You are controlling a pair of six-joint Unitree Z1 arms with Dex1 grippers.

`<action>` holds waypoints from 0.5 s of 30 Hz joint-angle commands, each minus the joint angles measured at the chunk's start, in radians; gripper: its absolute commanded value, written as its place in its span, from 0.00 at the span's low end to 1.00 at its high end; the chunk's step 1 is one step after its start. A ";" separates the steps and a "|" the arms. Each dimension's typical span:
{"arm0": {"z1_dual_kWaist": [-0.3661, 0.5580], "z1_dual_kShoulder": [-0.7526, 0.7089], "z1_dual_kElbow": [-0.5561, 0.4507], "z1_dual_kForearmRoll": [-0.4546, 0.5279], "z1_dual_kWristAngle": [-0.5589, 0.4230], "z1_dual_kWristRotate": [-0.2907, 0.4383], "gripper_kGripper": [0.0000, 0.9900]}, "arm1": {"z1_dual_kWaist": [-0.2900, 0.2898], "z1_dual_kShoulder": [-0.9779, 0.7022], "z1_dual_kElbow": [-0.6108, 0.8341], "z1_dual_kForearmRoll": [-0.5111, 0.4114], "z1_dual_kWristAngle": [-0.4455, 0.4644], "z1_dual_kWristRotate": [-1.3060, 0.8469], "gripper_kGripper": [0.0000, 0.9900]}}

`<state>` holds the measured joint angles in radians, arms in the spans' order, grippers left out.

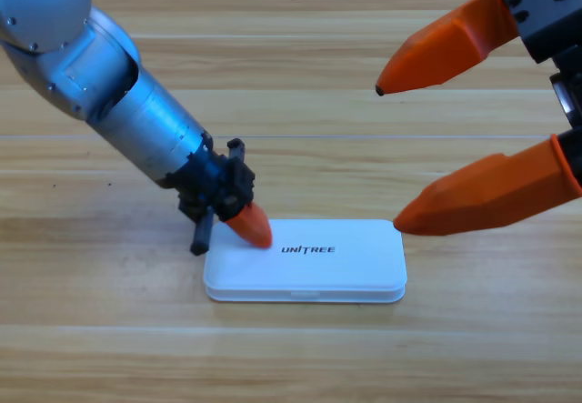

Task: Clean up eraser and pencils

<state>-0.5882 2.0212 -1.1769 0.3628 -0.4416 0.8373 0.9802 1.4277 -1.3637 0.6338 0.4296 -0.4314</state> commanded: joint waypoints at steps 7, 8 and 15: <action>-0.168 -0.315 -0.313 0.571 0.133 -0.057 0.99 | 0.012 0.050 0.021 -0.013 0.015 0.003 0.95; -0.197 -0.337 -0.334 0.599 0.133 -0.075 1.00 | 0.012 0.050 0.021 -0.013 0.015 0.003 0.95; -0.357 -0.438 -0.359 0.697 0.113 -0.167 1.00 | 0.012 0.051 0.021 -0.013 0.014 0.003 0.95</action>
<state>-0.8265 1.6112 -1.5509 1.0335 -0.3159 0.7040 0.9802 1.4300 -1.3637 0.6338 0.4298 -0.4313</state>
